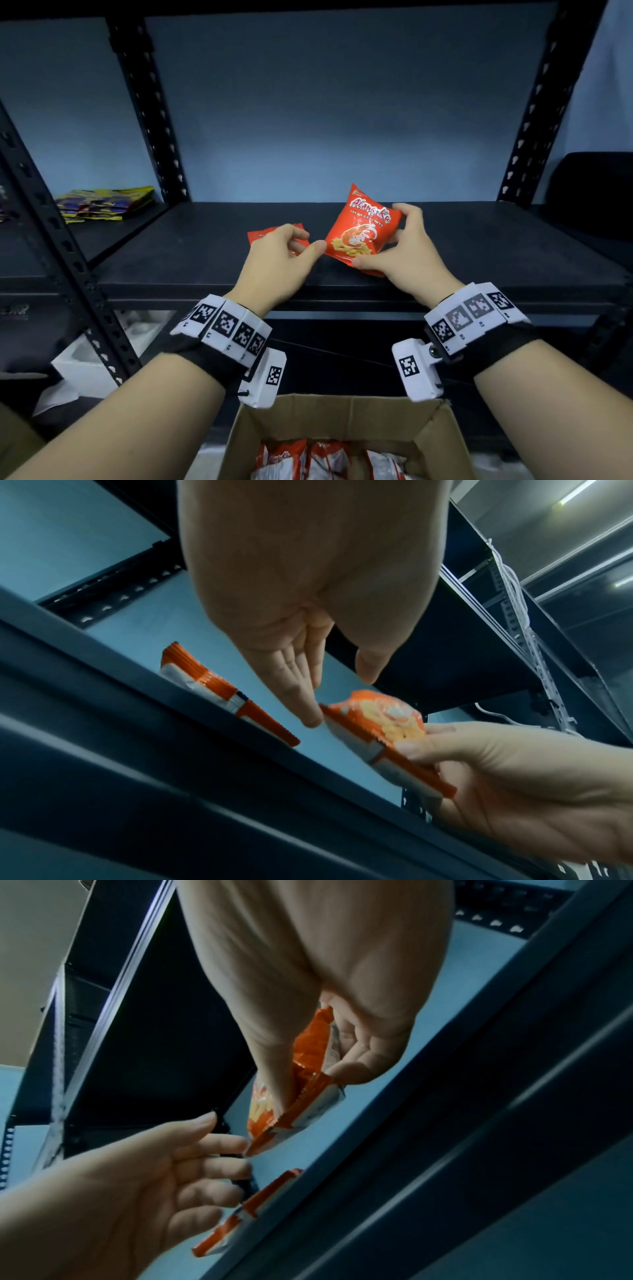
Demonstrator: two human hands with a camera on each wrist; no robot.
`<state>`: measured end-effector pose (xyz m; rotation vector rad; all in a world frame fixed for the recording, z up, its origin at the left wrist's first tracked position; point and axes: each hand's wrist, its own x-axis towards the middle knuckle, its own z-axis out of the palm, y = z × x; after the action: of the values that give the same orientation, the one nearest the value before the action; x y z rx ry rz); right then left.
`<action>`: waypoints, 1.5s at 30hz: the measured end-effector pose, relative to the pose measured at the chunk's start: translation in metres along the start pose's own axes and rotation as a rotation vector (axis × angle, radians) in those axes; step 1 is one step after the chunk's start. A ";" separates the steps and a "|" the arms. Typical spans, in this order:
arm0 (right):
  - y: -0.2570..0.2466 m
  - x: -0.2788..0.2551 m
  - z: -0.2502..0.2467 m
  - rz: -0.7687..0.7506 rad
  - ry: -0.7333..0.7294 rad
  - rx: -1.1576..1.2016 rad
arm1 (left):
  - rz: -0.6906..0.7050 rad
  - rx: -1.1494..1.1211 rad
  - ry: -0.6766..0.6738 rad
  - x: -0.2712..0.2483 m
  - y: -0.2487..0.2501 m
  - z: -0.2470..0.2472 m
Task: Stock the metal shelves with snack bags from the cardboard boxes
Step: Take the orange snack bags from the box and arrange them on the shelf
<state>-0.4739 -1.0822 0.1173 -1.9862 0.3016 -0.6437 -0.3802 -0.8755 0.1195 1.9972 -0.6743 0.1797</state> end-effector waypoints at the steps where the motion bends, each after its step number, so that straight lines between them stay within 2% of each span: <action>1: -0.003 -0.001 0.003 -0.017 -0.011 0.050 | -0.026 -0.020 -0.018 0.000 0.002 -0.001; 4: -0.012 -0.007 0.009 -0.044 -0.053 0.179 | -0.074 -0.186 -0.079 -0.002 0.009 -0.004; 7: -0.022 -0.011 0.015 -0.028 -0.081 0.193 | -0.066 -0.352 -0.048 -0.002 0.012 -0.010; 12: -0.029 -0.011 0.013 0.067 -0.042 0.183 | -0.069 -0.484 -0.067 0.000 0.015 -0.023; 16: -0.032 -0.010 0.011 0.033 -0.027 0.241 | -0.064 -0.545 -0.076 0.002 0.017 -0.031; 21: -0.032 -0.010 0.011 -0.014 -0.043 0.308 | -0.081 -0.526 -0.076 0.004 0.014 -0.032; 27: -0.042 -0.017 0.015 -0.032 -0.058 0.455 | -0.077 -0.390 0.052 0.006 0.007 -0.030; 30: -0.042 -0.016 0.017 -0.051 0.030 0.433 | -0.013 -0.172 0.134 0.005 0.008 -0.027; 34: -0.038 -0.019 0.025 -0.107 0.217 0.185 | 0.079 0.030 0.224 0.000 0.018 -0.022; 39: -0.038 -0.030 0.034 -0.151 0.333 0.115 | 0.072 0.072 0.282 0.000 0.023 -0.019; 45: -0.040 -0.030 0.032 -0.191 0.360 0.110 | 0.128 0.078 0.257 -0.001 0.021 -0.024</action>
<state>-0.4832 -1.0257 0.1311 -1.8014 0.2872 -1.1203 -0.3887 -0.8624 0.1473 1.9612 -0.6368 0.5373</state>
